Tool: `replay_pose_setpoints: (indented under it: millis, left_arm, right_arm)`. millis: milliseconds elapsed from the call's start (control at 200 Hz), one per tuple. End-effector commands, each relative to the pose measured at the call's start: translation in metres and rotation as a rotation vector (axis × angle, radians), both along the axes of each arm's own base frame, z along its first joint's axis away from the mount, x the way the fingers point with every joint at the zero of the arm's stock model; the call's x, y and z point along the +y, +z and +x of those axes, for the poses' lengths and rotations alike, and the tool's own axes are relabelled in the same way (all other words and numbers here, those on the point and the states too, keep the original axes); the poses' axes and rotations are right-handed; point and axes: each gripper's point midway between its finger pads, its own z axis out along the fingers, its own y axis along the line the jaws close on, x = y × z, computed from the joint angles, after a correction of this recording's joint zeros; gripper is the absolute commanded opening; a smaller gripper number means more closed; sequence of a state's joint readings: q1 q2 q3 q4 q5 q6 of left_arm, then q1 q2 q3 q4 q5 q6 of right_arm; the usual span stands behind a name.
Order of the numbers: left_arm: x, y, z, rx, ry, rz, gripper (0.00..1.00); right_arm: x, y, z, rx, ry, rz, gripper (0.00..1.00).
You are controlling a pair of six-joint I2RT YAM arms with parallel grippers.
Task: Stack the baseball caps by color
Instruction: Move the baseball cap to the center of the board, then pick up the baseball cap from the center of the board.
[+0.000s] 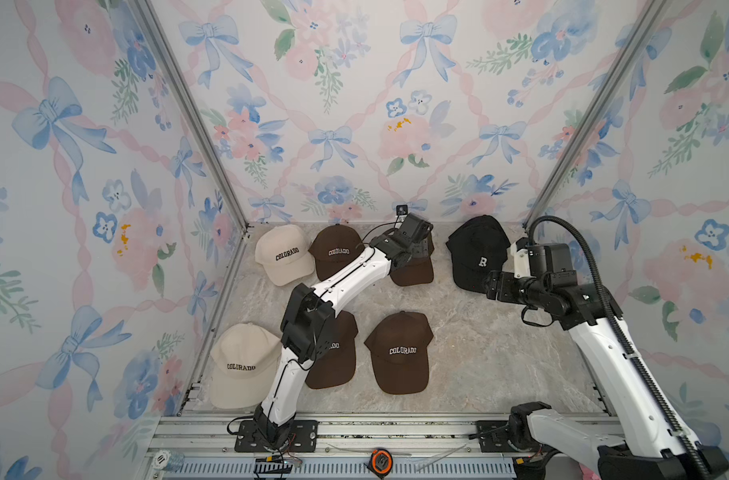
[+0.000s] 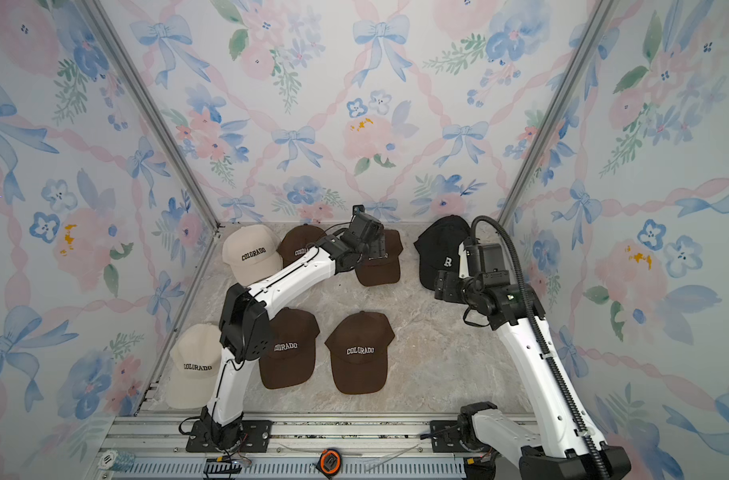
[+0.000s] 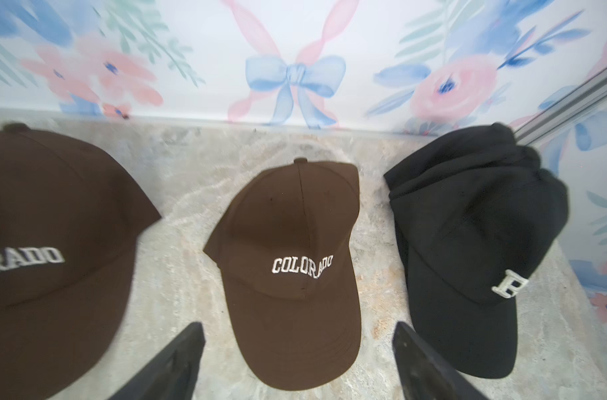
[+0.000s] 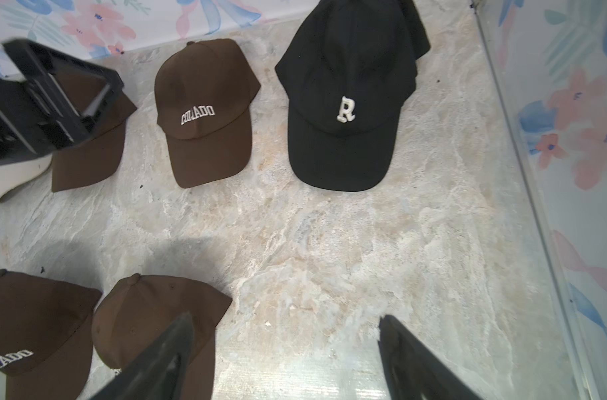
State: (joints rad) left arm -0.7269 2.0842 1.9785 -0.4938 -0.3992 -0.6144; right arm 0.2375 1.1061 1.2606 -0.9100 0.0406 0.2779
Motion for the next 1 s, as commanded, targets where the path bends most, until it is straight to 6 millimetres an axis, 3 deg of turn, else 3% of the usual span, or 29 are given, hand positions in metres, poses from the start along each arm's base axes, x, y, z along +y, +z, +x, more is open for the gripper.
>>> replay_pose_setpoints:
  millis: [0,135,320,490,755,910,995]
  left_arm:
    - [0.032,0.019,-0.018,-0.029,0.025,0.067,0.94]
    - [0.074,0.029,-0.049,-0.035,0.044,0.098,0.98]
    - [0.129,0.024,-0.095,-0.01,0.042,0.091,0.98]
    - [0.169,0.018,-0.141,-0.006,0.014,0.06,0.98]
    - [0.185,-0.005,-0.197,0.024,-0.109,-0.014,0.98]
    - [0.194,-0.015,-0.208,0.026,-0.108,-0.021,0.98]
    - [0.196,-0.015,-0.212,0.021,-0.108,-0.028,0.98]
  right_arm:
    - [0.023,-0.014,0.002,0.027,0.015,0.014,0.85]
    - [0.059,-0.028,0.001,0.057,0.066,0.029,0.85]
    - [0.104,-0.051,-0.01,0.096,0.1,0.032,0.83]
    - [0.144,-0.074,-0.028,0.135,0.131,0.013,0.81]
    - [0.189,-0.108,-0.058,0.163,0.158,-0.03,0.75]
    - [0.203,-0.125,-0.07,0.189,0.162,-0.059,0.74]
    - [0.207,-0.136,-0.073,0.206,0.165,-0.077,0.66]
